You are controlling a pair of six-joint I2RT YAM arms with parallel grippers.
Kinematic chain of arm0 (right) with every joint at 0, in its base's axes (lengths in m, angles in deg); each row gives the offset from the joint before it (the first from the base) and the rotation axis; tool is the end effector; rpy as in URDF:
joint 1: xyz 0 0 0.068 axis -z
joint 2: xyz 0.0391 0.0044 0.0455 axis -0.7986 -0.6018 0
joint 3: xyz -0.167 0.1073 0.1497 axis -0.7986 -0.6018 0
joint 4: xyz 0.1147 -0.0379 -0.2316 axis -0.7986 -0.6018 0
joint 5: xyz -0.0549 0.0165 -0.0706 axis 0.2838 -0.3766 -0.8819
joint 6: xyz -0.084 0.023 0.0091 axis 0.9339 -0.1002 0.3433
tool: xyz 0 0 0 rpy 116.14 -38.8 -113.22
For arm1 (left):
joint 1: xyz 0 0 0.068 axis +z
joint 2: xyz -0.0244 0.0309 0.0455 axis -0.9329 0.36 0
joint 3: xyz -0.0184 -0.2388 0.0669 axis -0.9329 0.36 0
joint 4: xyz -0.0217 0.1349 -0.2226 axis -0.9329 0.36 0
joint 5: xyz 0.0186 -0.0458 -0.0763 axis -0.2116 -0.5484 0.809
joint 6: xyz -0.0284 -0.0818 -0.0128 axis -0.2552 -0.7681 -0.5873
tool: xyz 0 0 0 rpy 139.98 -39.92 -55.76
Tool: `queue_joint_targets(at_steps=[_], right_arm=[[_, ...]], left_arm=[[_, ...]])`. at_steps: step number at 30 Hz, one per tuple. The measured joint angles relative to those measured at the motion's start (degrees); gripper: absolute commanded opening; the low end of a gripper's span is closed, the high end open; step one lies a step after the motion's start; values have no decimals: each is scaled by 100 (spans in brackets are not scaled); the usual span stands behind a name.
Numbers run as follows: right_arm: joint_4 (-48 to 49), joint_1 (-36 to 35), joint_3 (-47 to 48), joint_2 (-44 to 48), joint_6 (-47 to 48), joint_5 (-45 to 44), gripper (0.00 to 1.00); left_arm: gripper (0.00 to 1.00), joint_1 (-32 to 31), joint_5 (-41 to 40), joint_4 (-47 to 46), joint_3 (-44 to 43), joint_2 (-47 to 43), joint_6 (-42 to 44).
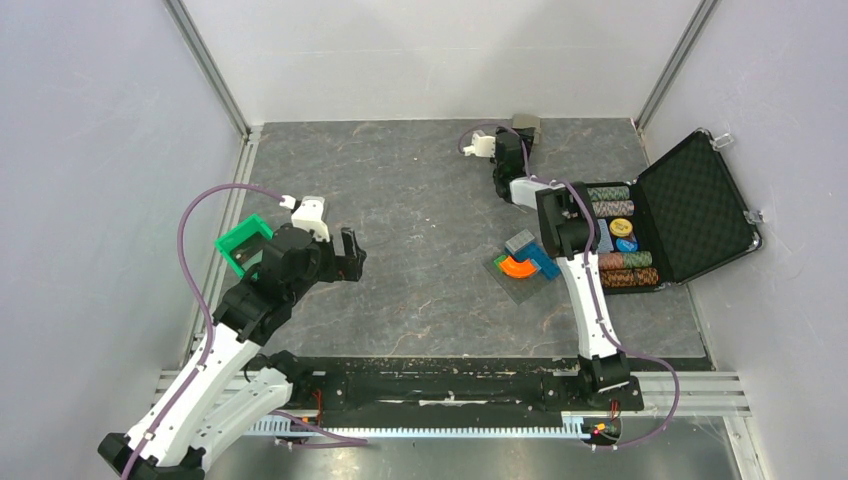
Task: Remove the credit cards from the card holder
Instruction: Pick up the card holder from the corner of the board.
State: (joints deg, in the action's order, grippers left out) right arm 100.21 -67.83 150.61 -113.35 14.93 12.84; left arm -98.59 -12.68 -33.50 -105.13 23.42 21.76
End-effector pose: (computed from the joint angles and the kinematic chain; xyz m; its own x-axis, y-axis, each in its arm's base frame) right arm 0.5775 0.1122 0.0658 -0.2802 -0.9599 0.0105 -0.2087 0.0502 -0.9767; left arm 0.1852 -0.0893 0.2784 -0.5035 -0.0512 -0.8625 0.2077 0.9618 -0.1784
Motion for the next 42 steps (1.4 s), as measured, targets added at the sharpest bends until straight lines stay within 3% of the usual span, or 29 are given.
queue_joint_targets(at_steps=[3, 7, 12, 18, 24, 33, 42], right_arm=[[15, 0, 149, -72, -4, 103, 57], [17, 11, 354, -254, -4, 170, 40], [35, 35, 485, -448, -96, 238, 1], [136, 31, 330, -376, -251, 328, 0], [299, -42, -1541, 966, -855, 957, 0], [321, -527, -4063, 4002, -3053, 2046, 0], [-46, -605, -4996, 5123, -5567, 3169, 0]], left_arm=[[100, 0, -11, 0, 0, -9, 0], [100, 0, -87, 0, 0, -22, 0], [100, 7, -234, 0, 0, -61, 0], [100, 9, -446, 0, 0, -236, 0], [100, 9, -490, 2, 0, -310, 0], [100, 11, -446, 17, 0, -643, 0], [100, 11, -289, 15, 0, -726, 0]])
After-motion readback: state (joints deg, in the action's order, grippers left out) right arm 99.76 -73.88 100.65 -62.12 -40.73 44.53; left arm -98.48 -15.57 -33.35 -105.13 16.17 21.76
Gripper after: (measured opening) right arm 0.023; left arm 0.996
